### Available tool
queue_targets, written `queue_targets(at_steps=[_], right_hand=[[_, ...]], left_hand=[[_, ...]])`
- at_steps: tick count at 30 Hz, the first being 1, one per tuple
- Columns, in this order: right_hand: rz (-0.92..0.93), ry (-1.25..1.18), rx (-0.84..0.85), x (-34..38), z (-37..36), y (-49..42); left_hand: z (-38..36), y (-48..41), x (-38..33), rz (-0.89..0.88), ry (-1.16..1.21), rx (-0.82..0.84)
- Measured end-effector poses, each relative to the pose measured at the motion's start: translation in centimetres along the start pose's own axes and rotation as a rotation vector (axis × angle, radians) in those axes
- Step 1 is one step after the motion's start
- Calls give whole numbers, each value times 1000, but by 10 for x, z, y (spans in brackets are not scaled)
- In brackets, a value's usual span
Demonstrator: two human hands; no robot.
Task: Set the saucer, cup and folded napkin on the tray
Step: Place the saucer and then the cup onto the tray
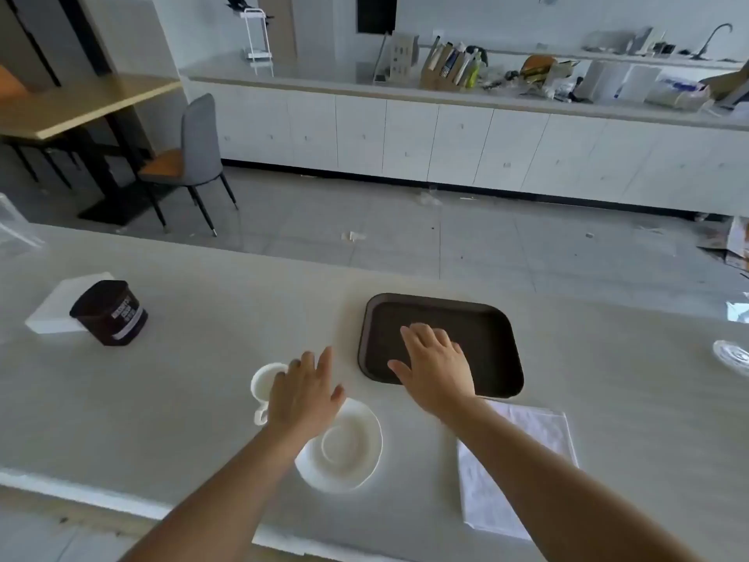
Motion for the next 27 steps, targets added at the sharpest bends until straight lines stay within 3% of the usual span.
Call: queue_targets(at_steps=[6,10,22,27], right_hand=[[-32,-139,370,-9,-66,15],[-44,-179,472,-15,-96,18],[-206,-617,539,-5,-131,18],[-274,-721,517,-10,-128,18]], left_hand=[[-58,28,-1,247,135,278],[-67,34,-6,340,184,246],[-86,29,-6,494,378,205],[-86,27,2,445,599,91]])
Point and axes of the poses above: each hand's wrist, its own y-axis away from the middle knuckle, its own z-axis out of the back of the hand, x = y × z, the point moved 1 cm from there along -y, towards the middle knuckle, and after that the axes turned 12 degrees about x, right-handed, at the moved point
